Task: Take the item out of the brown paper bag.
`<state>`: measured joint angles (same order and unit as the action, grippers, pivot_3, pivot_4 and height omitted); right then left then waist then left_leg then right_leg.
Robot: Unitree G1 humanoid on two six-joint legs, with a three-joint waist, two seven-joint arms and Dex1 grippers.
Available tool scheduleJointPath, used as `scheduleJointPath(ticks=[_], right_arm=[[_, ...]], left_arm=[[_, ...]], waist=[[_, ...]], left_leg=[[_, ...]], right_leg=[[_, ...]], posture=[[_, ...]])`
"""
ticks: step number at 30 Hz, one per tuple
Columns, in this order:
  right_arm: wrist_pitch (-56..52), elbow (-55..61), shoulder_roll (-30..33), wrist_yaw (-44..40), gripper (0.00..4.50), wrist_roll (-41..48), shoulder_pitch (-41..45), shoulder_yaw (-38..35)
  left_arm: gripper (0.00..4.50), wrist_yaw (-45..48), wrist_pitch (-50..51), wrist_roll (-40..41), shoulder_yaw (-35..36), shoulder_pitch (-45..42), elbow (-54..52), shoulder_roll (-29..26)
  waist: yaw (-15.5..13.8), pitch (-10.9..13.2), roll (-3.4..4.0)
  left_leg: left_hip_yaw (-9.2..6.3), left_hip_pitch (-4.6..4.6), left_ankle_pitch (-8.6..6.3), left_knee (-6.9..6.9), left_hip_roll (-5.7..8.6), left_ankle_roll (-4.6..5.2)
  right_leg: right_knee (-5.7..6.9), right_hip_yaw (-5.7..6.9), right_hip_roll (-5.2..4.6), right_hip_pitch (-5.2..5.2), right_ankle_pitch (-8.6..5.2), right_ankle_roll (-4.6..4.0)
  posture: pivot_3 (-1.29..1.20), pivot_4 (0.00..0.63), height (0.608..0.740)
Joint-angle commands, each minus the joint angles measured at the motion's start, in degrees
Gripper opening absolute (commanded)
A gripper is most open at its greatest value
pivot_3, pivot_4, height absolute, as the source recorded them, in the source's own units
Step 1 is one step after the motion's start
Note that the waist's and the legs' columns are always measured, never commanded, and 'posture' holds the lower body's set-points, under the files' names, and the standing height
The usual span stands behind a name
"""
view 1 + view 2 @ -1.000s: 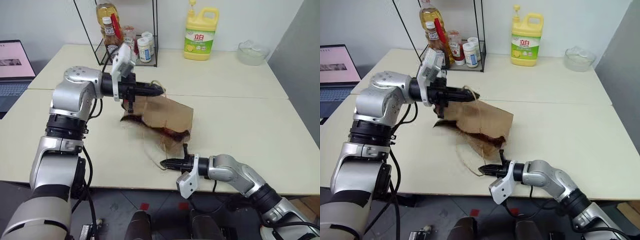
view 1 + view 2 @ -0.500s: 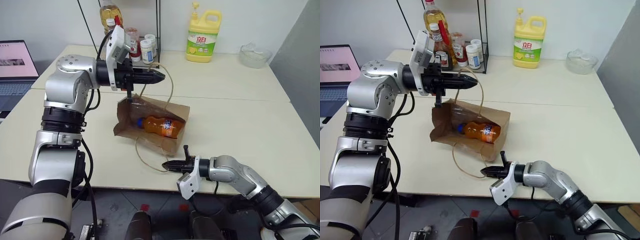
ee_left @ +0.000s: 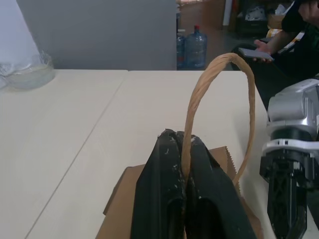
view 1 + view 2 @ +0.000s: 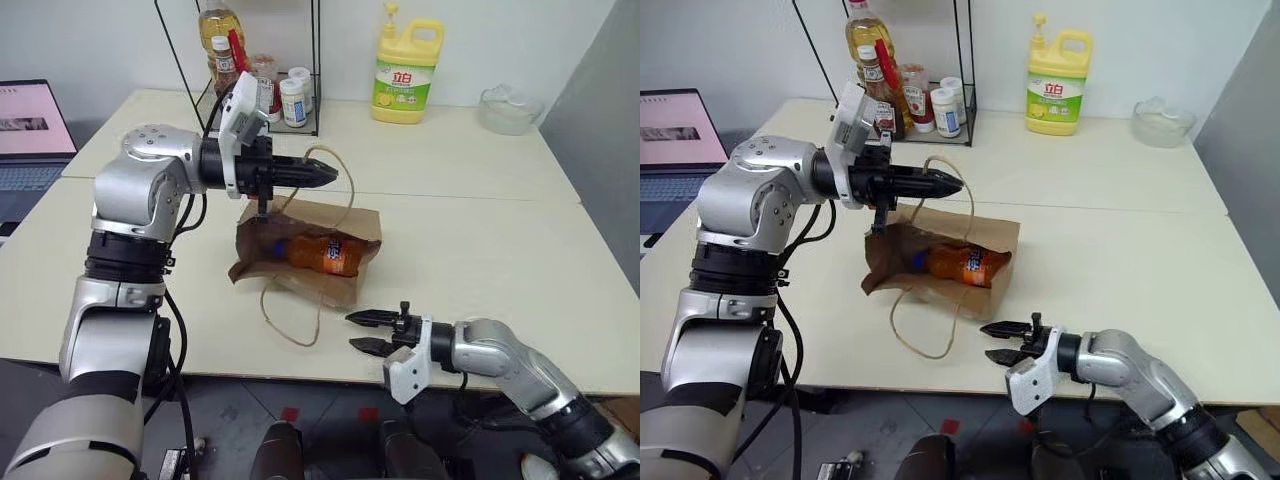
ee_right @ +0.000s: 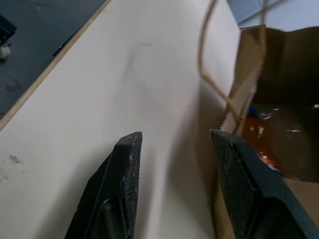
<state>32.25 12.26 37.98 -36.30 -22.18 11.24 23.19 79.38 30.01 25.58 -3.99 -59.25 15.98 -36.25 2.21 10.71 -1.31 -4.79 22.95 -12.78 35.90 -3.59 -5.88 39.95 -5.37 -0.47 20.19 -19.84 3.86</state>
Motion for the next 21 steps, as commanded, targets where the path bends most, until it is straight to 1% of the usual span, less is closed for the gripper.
scheduleJointPath(ticks=[1,5,7,10,12,14,21], right_arm=[[4.57,6.46,3.33,-0.08,2.32,7.58,-3.71,-4.12],[8.43,9.61,6.06,0.95,2.32,14.95,-7.17,-9.02],[4.67,12.85,5.73,0.48,2.32,19.01,-5.69,-10.65],[-4.29,15.24,3.8,-1.25,2.32,21.87,-0.74,-9.78],[-10.29,15.27,1.27,-1.87,2.32,21.33,3.81,-8.34],[-16.32,14.56,-1.31,-3.01,2.32,18.79,8.04,-6.17],[-25.0,9.45,-9.9,-5.83,2.32,9.96,19.39,2.14]], left_arm=[[0.0,-0.23,0.14,1.3,1.79,-0.63,-2.16,-0.13],[0.0,-0.19,-0.09,1.35,1.59,-0.72,-1.71,0.19],[0.0,-0.09,-0.43,1.16,1.42,-0.87,-1.17,0.42],[0.0,0.1,-1.22,0.66,1.14,-1.35,0.14,0.8],[0.0,0.0,-1.95,0.16,1.03,-1.9,1.36,1.11],[0.0,-0.29,-2.7,-0.32,1.04,-2.49,2.63,1.45],[0.0,-0.32,-3.82,-1.25,0.99,-3.95,5.27,2.38]], waist=[[-0.09,0.01,-0.01],[-0.24,0.02,-0.02],[-0.23,0.02,-0.02],[0.03,0.02,-0.02],[0.04,0.02,-0.02],[0.01,0.03,0.0],[-0.19,0.06,0.04]], left_leg=[[-0.01,0.0,0.0,0.0,0.0,0.0],[0.01,0.01,0.0,0.01,0.01,0.0],[0.01,-0.01,0.0,0.01,0.0,0.01],[0.0,-0.03,0.0,0.01,-0.03,0.0],[-0.01,-0.03,0.0,0.02,-0.07,0.0],[-0.01,-0.03,0.0,0.01,-0.06,0.0],[0.0,0.04,0.0,-0.01,-0.05,-0.01]], right_leg=[[-0.01,0.01,0.0,0.0,0.0,0.0],[-0.01,-0.01,0.0,-0.01,0.0,0.0],[-0.01,-0.02,0.0,-0.01,0.0,0.0],[0.02,-0.04,0.05,-0.01,0.0,0.0],[0.02,-0.02,0.08,-0.01,0.0,0.0],[0.02,-0.03,0.08,0.01,0.0,0.0],[-0.01,-0.01,0.06,0.1,0.0,0.0]], posture=[[0.0,0.15,0.74],[0.0,0.15,0.74],[0.0,0.15,0.74],[0.0,0.15,0.74],[0.0,0.15,0.74],[0.0,0.15,0.74],[0.0,0.15,0.74]])
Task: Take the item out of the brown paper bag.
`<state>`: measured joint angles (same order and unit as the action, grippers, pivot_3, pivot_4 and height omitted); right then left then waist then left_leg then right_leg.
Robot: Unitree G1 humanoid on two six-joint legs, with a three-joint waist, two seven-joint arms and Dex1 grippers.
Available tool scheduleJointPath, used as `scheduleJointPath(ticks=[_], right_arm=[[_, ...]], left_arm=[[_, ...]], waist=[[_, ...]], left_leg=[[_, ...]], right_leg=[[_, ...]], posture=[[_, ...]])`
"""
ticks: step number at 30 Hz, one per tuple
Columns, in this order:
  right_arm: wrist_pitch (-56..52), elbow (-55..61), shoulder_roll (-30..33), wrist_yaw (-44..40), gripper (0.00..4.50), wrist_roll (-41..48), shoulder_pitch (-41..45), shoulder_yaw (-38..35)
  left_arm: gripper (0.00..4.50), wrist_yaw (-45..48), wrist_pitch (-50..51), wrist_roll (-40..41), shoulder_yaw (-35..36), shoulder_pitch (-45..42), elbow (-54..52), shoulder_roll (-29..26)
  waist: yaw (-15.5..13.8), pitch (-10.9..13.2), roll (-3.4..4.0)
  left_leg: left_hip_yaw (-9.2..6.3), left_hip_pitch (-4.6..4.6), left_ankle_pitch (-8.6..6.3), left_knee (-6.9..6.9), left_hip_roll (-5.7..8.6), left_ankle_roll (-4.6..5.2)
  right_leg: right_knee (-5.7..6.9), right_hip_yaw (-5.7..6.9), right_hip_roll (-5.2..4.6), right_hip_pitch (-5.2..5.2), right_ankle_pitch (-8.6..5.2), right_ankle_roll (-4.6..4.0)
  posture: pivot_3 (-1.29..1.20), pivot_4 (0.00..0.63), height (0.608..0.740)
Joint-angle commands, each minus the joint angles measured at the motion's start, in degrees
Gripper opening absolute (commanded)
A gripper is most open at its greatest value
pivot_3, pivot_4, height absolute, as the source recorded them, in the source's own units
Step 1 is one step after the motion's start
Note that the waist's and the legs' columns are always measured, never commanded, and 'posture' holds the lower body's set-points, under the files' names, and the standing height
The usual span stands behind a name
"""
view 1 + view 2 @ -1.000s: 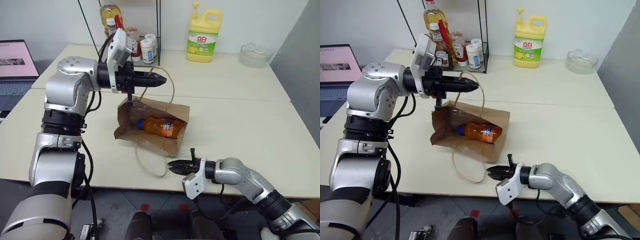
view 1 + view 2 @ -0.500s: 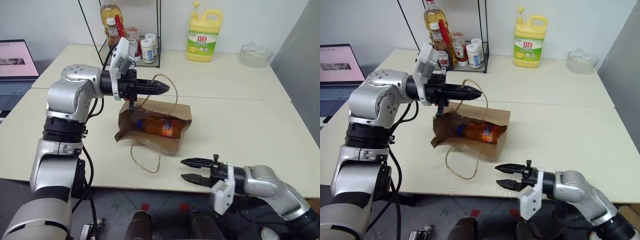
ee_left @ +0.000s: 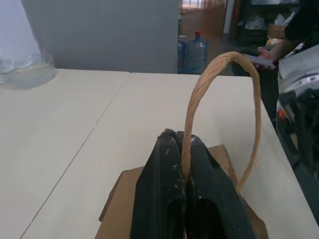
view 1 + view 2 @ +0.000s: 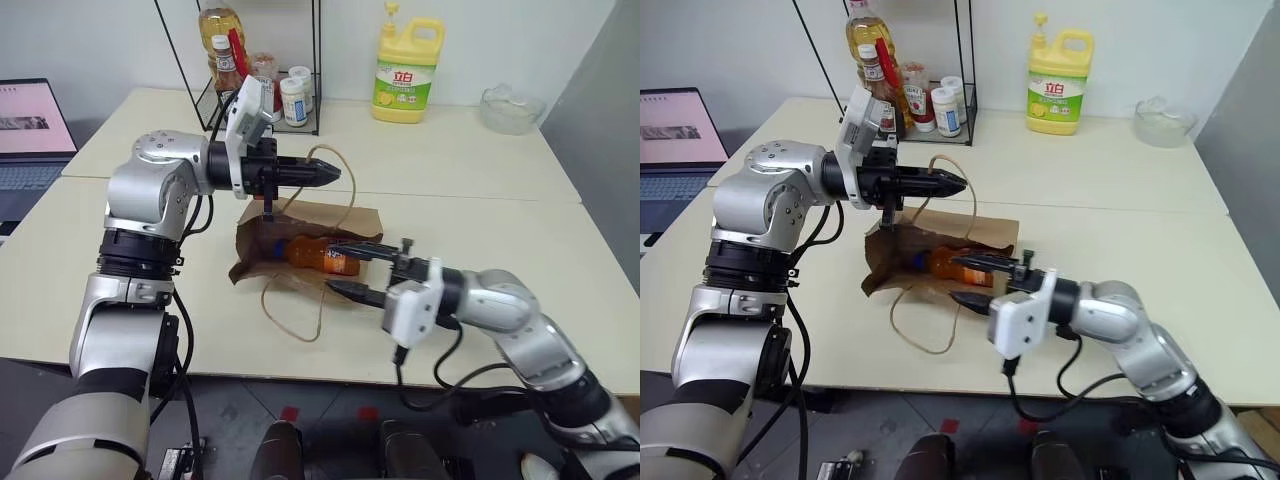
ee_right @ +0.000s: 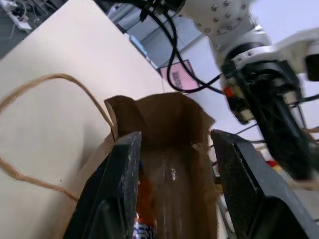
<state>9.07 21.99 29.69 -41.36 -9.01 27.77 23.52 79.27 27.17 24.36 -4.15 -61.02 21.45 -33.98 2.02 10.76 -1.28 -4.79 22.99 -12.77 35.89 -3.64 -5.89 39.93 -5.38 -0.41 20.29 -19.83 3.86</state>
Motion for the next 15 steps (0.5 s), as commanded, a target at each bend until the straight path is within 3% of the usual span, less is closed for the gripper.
scheduleJointPath(ticks=[1,15], right_arm=[[-2.46,-1.59,-2.54,-1.3,2.32,-4.79,4.52,3.13],[-18.5,-11.63,-13.39,-3.1,2.32,-22.21,14.87,11.13]], left_arm=[[0.0,-0.15,-1.06,-0.12,1.12,-2.29,0.04,0.19],[0.0,0.46,-1.79,-0.74,0.81,-2.69,1.45,0.94]], waist=[[-0.01,0.01,0.01],[0.01,0.02,0.03]], left_leg=[[0.0,0.01,0.0,0.0,0.0,0.0],[-0.01,0.03,0.01,-0.06,-0.01,-0.01]], right_leg=[[0.0,0.01,0.0,0.01,0.0,0.0],[0.05,0.03,-0.01,0.11,0.0,0.0]], posture=[[0.0,0.15,0.74],[0.0,0.15,0.74]])
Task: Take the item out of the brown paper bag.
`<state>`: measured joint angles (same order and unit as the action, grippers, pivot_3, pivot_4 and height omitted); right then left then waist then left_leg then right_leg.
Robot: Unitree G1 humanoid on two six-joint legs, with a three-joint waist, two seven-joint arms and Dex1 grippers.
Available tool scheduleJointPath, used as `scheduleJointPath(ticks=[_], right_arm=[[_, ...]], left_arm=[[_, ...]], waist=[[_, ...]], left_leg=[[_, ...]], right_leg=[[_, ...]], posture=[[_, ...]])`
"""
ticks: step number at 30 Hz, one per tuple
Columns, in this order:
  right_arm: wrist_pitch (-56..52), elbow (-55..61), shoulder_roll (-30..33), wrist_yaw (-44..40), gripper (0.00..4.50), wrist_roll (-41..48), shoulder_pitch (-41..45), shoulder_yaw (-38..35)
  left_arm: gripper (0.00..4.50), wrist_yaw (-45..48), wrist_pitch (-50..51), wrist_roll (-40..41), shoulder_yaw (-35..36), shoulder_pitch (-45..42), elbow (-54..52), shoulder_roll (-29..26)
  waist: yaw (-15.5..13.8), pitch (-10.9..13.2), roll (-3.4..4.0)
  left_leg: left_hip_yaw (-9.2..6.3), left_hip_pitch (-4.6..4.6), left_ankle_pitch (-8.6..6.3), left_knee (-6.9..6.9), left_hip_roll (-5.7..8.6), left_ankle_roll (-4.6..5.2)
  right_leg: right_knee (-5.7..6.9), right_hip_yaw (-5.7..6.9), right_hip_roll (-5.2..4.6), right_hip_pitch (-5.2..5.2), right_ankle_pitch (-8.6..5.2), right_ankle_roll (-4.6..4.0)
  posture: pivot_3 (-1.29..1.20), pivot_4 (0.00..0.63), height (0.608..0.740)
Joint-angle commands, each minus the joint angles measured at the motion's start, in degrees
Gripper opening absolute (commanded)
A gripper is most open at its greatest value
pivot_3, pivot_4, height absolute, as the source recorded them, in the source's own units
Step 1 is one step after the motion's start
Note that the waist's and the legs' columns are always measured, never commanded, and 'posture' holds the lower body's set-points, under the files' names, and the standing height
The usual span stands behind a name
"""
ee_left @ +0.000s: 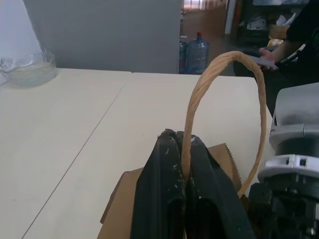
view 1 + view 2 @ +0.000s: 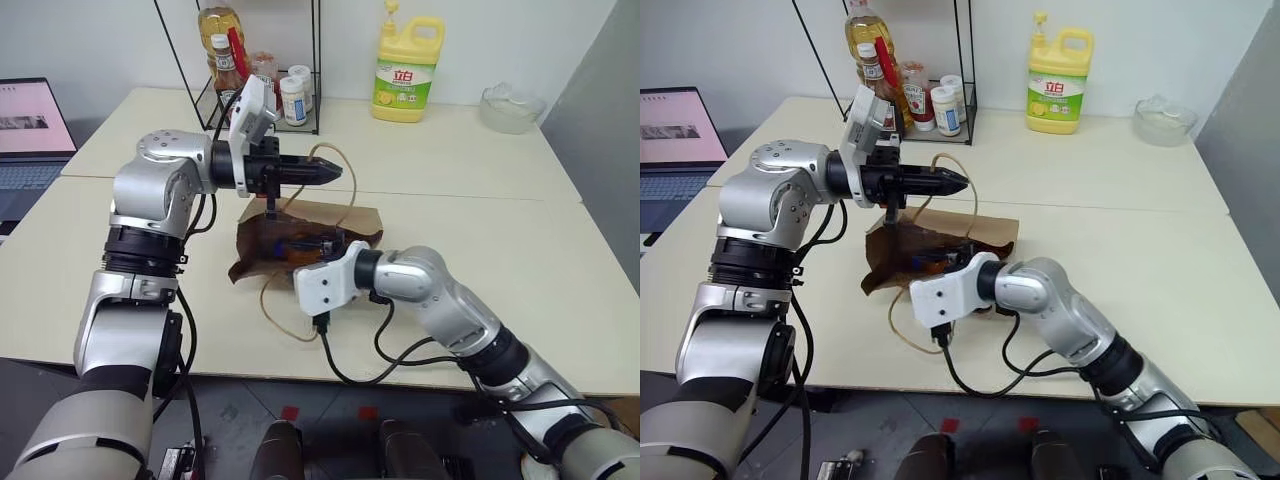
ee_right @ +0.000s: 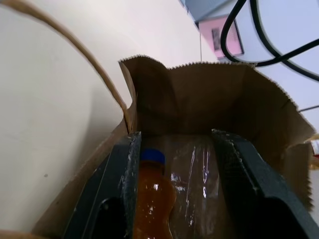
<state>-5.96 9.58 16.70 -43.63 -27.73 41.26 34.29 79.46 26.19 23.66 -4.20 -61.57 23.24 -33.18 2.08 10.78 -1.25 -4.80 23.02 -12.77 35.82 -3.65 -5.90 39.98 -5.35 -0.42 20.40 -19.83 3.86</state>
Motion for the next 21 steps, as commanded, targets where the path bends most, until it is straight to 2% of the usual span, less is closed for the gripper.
scheduleJointPath(ticks=[1,6,11,15,18,19,21], right_arm=[[-4.27,0.5,-0.4,-1.18,2.32,-4.62,1.65,0.81],[-11.08,-1.58,-1.32,-2.92,2.32,-10.57,1.87,2.76],[-12.25,-4.15,-2.3,-2.83,2.32,-12.65,1.49,3.66],[-11.64,-7.41,-4.05,-0.38,3.19,-13.82,1.41,4.09],[-10.43,-9.45,-4.6,1.37,4.27,-14.98,1.58,4.47],[-10.06,-9.82,-4.7,1.66,4.49,-15.32,1.75,4.66],[-10.55,-10.36,-5.08,1.62,4.49,-15.87,2.15,4.79]], left_arm=[[0.0,0.34,-0.89,-0.08,0.83,-2.17,-0.23,0.16],[0.0,0.6,-1.47,-0.38,0.76,-2.54,0.62,0.48],[0.0,0.76,-2.01,-0.68,0.81,-3.09,1.64,1.03],[0.0,0.91,-2.31,-0.98,0.9,-3.53,2.35,1.51],[0.0,1.06,-2.54,-1.08,0.92,-3.77,2.72,1.79],[0.0,1.12,-2.61,-1.11,0.92,-3.84,2.85,1.86],[0.0,1.21,-2.83,-1.21,0.92,-4.03,3.21,2.05]], waist=[[-0.09,0.0,0.0],[-0.05,0.0,0.0],[0.07,0.0,0.0],[0.24,0.0,0.0],[0.24,0.0,0.0],[0.24,0.0,0.0],[0.26,0.0,0.0]], left_leg=[[0.0,0.01,0.0,0.0,0.0,0.0],[0.0,0.01,0.0,0.0,0.0,0.01],[0.01,0.02,-0.01,-0.01,0.0,0.01],[0.0,0.01,-0.01,-0.02,0.0,0.01],[0.0,0.01,-0.01,-0.02,0.0,0.01],[0.0,0.01,-0.01,-0.02,0.0,0.01],[0.0,0.01,-0.01,-0.02,0.0,0.01]], right_leg=[[-0.01,0.0,0.0,0.0,0.0,0.0],[0.0,0.0,0.0,0.02,0.0,0.0],[0.0,0.0,0.0,0.03,0.0,0.0],[0.0,0.0,0.0,0.03,0.0,0.0],[0.0,0.0,0.0,0.02,0.0,0.0],[0.0,0.0,0.0,0.02,0.0,0.0],[0.0,0.0,0.0,0.03,0.0,0.0]], posture=[[0.0,0.15,0.74],[0.0,0.15,0.74],[0.0,0.15,0.74],[0.0,0.15,0.74],[0.0,0.15,0.74],[0.0,0.15,0.74],[0.0,0.15,0.74]])
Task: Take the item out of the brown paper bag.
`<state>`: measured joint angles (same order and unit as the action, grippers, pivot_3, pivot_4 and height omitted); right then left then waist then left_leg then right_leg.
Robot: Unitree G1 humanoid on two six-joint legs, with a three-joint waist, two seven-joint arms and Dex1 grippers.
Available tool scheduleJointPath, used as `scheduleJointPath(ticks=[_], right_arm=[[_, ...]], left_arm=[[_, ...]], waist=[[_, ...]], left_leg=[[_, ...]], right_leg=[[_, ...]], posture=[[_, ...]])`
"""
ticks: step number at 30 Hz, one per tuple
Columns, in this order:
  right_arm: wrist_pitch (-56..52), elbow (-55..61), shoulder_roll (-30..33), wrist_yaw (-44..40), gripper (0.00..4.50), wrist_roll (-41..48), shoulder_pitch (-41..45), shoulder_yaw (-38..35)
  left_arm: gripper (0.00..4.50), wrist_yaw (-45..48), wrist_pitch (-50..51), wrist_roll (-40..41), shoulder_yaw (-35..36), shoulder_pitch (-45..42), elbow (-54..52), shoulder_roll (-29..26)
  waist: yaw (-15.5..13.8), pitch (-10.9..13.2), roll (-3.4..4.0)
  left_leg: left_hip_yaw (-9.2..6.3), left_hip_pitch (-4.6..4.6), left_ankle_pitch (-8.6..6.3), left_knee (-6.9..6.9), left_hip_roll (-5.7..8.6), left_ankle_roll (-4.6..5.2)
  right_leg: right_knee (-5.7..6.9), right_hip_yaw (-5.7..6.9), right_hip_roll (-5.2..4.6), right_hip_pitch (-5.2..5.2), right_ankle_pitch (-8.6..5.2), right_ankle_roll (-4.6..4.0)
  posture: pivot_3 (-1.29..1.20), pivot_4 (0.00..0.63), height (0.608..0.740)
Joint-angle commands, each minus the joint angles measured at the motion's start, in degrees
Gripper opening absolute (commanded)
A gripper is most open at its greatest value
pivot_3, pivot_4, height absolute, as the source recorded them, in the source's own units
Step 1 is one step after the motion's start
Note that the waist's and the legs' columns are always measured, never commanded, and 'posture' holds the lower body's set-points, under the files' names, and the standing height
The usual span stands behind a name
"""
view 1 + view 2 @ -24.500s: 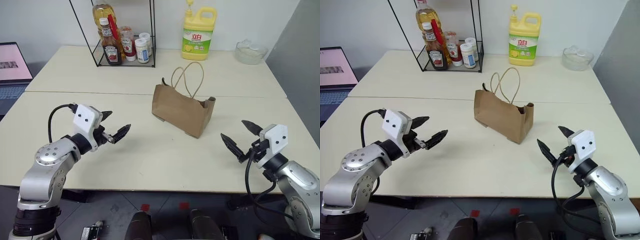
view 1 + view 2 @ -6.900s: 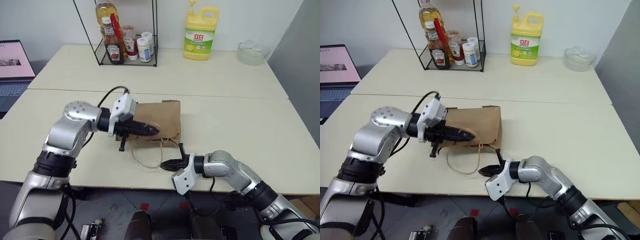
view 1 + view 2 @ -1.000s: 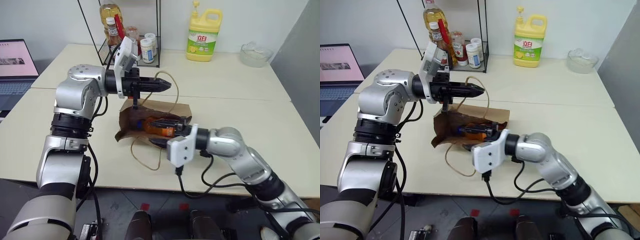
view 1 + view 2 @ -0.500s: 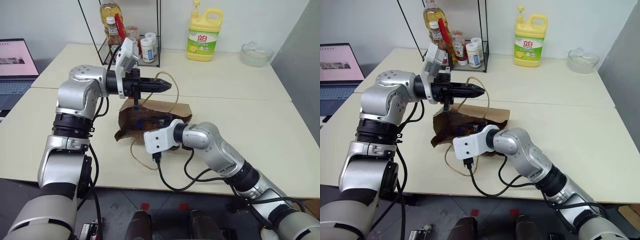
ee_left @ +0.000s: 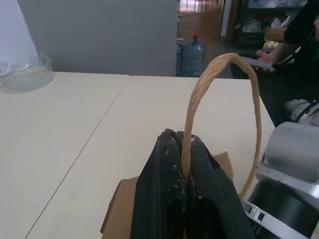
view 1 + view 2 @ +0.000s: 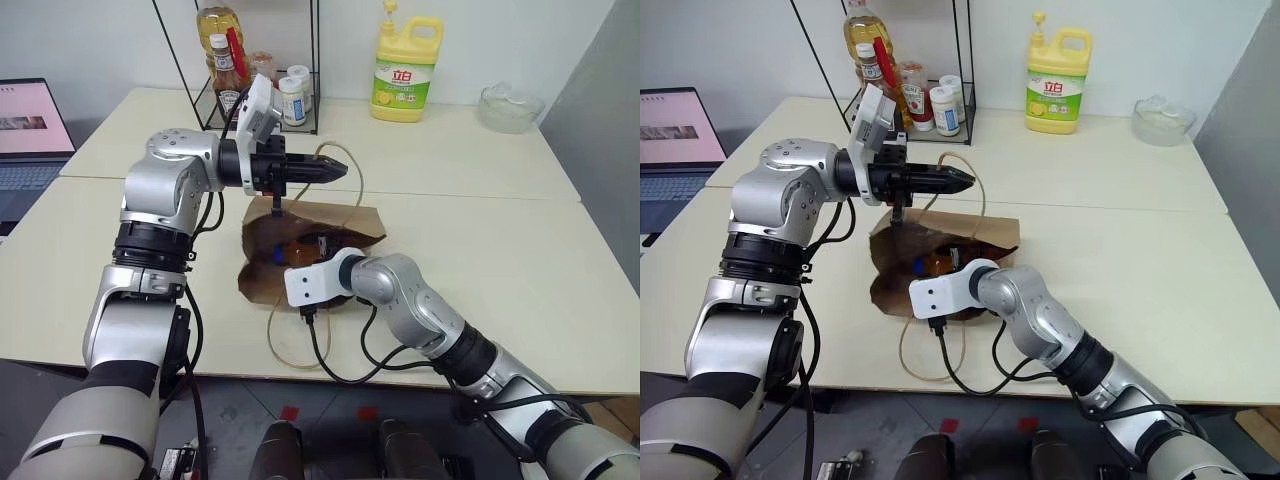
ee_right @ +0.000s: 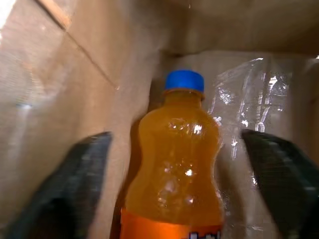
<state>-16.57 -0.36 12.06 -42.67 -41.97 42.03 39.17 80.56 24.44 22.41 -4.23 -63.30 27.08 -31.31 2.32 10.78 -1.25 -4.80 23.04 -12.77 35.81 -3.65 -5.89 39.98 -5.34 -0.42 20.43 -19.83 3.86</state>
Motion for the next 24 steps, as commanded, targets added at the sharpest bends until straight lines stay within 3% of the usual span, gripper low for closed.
scheduleJointPath(ticks=[1,16,19,23,24], right_arm=[[-1.07,-0.94,-0.69,0.21,4.49,-2.07,1.77,-0.1],[-2.28,-8.79,-1.97,-2.11,4.49,-4.14,6.63,0.53],[-1.51,-10.63,-2.37,-2.37,3.94,-3.6,7.13,0.56],[-0.99,-12.07,-2.81,-2.67,2.58,-3.33,7.2,0.26],[-0.93,-12.25,-2.9,-2.68,2.42,-3.28,7.19,0.19]], left_arm=[[0.0,0.14,-1.2,0.0,0.94,-2.39,-0.44,0.29],[0.0,0.01,-1.12,0.06,0.93,-1.81,-1.08,0.61],[0.0,-0.01,-1.09,0.07,0.93,-1.68,-1.23,0.6],[0.0,0.11,-1.14,0.04,0.89,-1.34,-1.63,0.42],[0.0,0.13,-1.15,0.04,0.91,-1.25,-1.72,0.37]], waist=[[0.05,0.0,0.0],[0.16,0.0,0.01],[0.2,0.0,0.01],[0.34,0.0,0.01],[0.37,0.0,0.01]], left_leg=[[0.0,0.0,0.0,0.0,0.0,0.0],[0.0,0.0,0.0,-0.02,0.0,0.0],[0.0,0.0,0.0,-0.02,0.0,0.0],[0.0,-0.01,0.0,-0.02,0.0,0.0],[-0.01,-0.01,0.0,-0.02,-0.01,0.0]], right_leg=[[0.0,0.0,0.0,0.01,0.0,0.0],[0.0,0.0,0.0,0.01,0.0,0.0],[0.0,0.0,0.0,0.01,0.0,0.0],[0.01,0.0,0.0,0.01,0.0,0.0],[0.01,0.01,0.0,0.01,0.0,0.0]], posture=[[0.0,0.15,0.74],[0.0,0.15,0.74],[0.0,0.15,0.74],[0.0,0.15,0.74],[0.0,0.15,0.74]])
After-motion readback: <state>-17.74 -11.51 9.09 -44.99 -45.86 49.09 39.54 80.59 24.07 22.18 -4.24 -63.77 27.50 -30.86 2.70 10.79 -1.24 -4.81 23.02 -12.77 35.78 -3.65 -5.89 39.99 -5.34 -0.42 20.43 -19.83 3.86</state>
